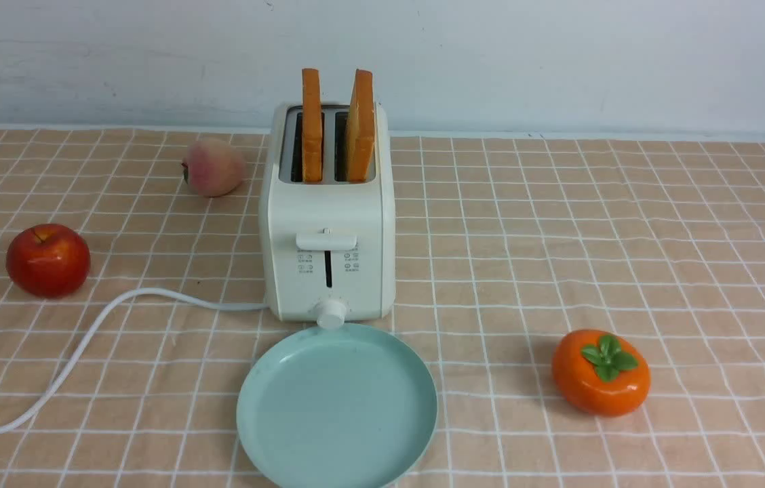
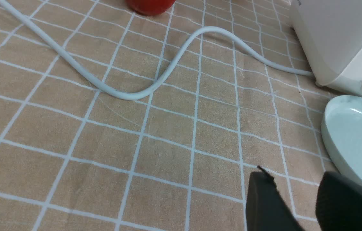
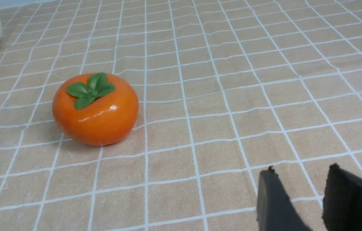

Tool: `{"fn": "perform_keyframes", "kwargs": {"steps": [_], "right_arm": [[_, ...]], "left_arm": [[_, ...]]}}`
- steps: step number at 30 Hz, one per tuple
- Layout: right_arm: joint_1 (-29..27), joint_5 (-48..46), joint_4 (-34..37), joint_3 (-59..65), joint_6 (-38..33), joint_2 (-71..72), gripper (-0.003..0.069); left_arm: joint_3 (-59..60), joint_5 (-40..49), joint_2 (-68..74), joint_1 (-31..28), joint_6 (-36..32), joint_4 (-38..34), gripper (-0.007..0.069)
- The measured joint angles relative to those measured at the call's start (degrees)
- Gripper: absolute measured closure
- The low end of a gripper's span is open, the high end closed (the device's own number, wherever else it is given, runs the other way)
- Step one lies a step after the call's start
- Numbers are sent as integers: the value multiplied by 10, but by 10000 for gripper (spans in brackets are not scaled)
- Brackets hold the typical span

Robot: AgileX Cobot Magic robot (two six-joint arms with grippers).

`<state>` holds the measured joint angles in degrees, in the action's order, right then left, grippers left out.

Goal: Take toasted bread from bread machine on light coffee tablecloth place on plate.
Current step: 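Reach for a toast slice standing in the toaster with the left gripper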

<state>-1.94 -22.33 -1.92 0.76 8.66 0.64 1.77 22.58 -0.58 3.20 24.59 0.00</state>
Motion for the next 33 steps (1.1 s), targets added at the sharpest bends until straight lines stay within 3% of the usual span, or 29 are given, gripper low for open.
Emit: {"fn": "perform_keyframes", "kwargs": {"steps": [23,30,33], "right_arm": [[0,0,0,0,0,0,419],[0,1,7,0,1,0,419],[0,33,88,5,43,0,419]], "left_arm": [[0,-18,0,0,2,19,386],[0,-82,0,0,61,-68,386],[0,-121,0,0,76,-113,386]]}}
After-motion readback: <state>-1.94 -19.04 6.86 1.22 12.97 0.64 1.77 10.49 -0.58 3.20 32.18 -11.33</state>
